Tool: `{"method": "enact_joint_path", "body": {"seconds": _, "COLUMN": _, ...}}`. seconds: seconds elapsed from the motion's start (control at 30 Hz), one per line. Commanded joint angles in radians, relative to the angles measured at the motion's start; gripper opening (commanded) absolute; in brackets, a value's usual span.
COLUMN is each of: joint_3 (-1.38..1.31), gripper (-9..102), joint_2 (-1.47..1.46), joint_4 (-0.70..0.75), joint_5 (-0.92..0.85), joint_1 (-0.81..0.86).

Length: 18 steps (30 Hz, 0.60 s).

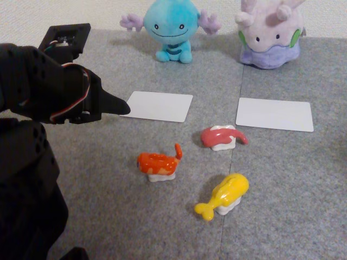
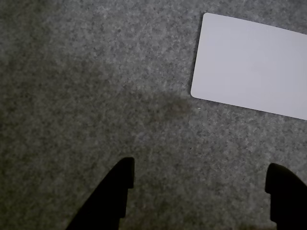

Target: Wooper wants to eat egg sudhi, and Goomy wants to eat shrimp sushi

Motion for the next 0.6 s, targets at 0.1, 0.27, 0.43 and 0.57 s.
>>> {"method": "enact_joint_path", "body": {"seconds": 0.1, "joint_3": 0.0, "gripper": 32, "joint_2": 0.288, "joint_4": 0.218, "joint_5": -0.003, "joint_1": 0.003}}
{"method": "enact_joint_path", "body": {"seconds": 0.27, "joint_3": 0.0, "gripper": 32, "joint_2": 0.288, "joint_4": 0.218, "joint_5": -0.003, "joint_1": 0.003}}
{"method": "enact_joint_path", "body": {"seconds": 0.43, "joint_3": 0.0, "gripper": 32, "joint_2": 0.288, "joint_4": 0.209, "joint_5": -0.003, "joint_1": 0.003}}
{"method": "enact_joint_path", "body": {"seconds": 0.57, "joint_3": -0.006, "gripper": 32, "joint_2": 0.288, "joint_4": 0.215, "joint_5": -0.006, "joint_1": 0.011}}
